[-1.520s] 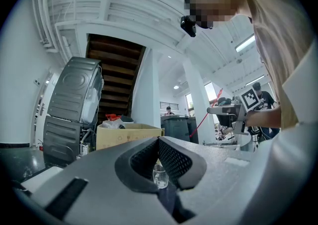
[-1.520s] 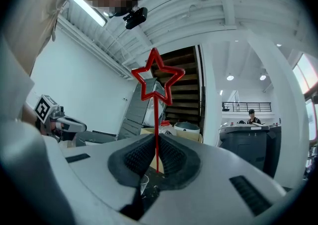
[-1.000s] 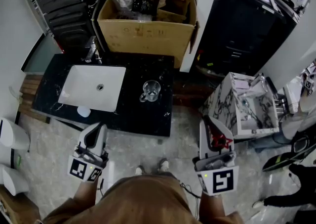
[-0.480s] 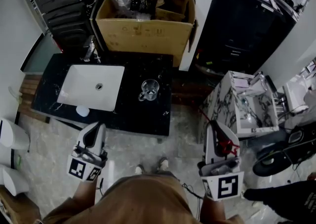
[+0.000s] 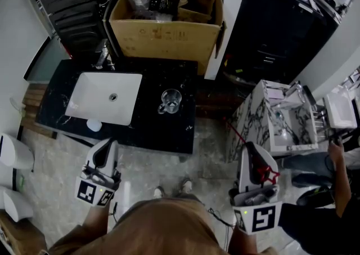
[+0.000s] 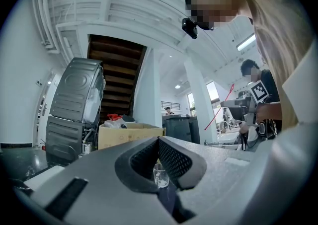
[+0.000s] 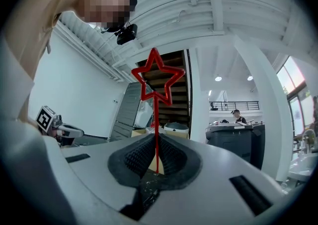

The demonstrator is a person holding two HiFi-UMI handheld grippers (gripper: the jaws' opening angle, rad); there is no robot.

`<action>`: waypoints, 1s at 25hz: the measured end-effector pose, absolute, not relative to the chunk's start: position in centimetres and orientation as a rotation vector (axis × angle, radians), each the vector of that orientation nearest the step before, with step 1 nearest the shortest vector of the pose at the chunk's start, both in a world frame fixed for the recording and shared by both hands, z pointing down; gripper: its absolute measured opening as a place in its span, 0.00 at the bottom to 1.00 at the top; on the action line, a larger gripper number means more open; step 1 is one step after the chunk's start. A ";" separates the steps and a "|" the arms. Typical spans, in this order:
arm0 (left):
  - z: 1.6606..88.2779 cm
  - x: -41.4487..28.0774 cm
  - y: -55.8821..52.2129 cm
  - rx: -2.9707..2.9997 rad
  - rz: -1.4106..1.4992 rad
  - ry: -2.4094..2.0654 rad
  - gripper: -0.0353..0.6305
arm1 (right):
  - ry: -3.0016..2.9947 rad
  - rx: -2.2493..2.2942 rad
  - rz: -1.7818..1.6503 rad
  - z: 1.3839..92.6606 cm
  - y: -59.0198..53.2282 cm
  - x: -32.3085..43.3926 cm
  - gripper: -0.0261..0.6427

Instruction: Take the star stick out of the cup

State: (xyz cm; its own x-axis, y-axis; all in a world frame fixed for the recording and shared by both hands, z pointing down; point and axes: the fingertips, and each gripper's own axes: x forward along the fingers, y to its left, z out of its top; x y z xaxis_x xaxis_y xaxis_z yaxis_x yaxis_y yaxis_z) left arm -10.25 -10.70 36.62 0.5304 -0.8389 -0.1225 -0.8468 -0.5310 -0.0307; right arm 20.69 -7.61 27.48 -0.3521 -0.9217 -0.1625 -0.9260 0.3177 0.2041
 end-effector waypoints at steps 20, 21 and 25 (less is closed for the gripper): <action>36.0 -10.7 -10.5 -2.657 0.146 1.478 0.06 | 2.503 -1.813 0.395 26.8 -6.3 21.4 0.06; 35.9 -10.8 -10.4 -2.654 0.148 1.479 0.06 | 2.500 -1.813 0.395 26.8 -6.3 21.5 0.06; 35.4 -11.0 -10.2 -2.643 0.156 1.481 0.06 | 2.493 -1.806 0.404 26.4 -6.0 21.5 0.06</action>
